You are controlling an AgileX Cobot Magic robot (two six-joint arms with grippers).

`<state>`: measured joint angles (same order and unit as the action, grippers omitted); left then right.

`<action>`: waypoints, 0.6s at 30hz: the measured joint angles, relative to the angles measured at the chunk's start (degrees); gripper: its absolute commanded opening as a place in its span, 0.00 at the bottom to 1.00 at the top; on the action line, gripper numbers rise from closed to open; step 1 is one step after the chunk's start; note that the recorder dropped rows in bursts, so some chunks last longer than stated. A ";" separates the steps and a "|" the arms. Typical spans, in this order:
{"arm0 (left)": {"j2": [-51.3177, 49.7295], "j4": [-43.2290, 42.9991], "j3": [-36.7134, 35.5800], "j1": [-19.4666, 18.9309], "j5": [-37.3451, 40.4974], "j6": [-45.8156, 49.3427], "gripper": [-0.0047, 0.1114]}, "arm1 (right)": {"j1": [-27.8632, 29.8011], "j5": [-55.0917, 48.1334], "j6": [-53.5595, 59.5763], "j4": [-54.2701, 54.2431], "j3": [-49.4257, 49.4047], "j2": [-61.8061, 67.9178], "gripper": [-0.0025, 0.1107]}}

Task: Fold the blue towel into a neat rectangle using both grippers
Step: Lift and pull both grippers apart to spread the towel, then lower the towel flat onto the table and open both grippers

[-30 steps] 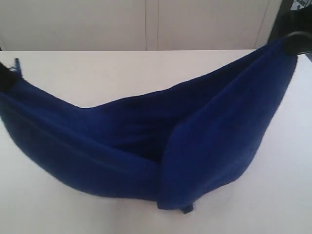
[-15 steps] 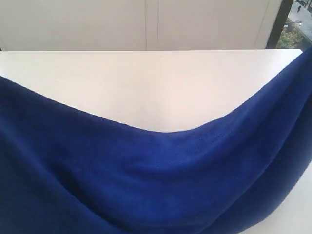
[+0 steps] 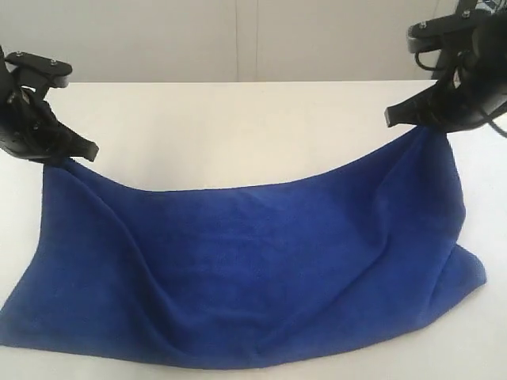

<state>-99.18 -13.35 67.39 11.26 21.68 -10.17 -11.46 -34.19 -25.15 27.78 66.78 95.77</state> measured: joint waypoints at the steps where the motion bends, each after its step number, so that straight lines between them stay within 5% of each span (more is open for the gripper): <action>1: -1.18 -0.02 0.00 -0.56 -2.67 -0.25 0.04 | 0.51 1.54 -0.59 0.46 0.00 1.40 0.02; 7: -4.72 -0.14 0.00 -1.31 -16.04 -0.48 0.04 | 2.09 8.76 -2.58 1.74 0.28 7.21 0.02; 18: -7.30 -0.14 0.48 -6.83 -21.27 -0.48 0.04 | 7.50 14.18 -5.68 2.47 5.02 13.17 0.02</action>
<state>-106.49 -13.49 67.87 4.43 0.41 -10.64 -3.96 -20.01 -30.82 30.25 71.80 108.95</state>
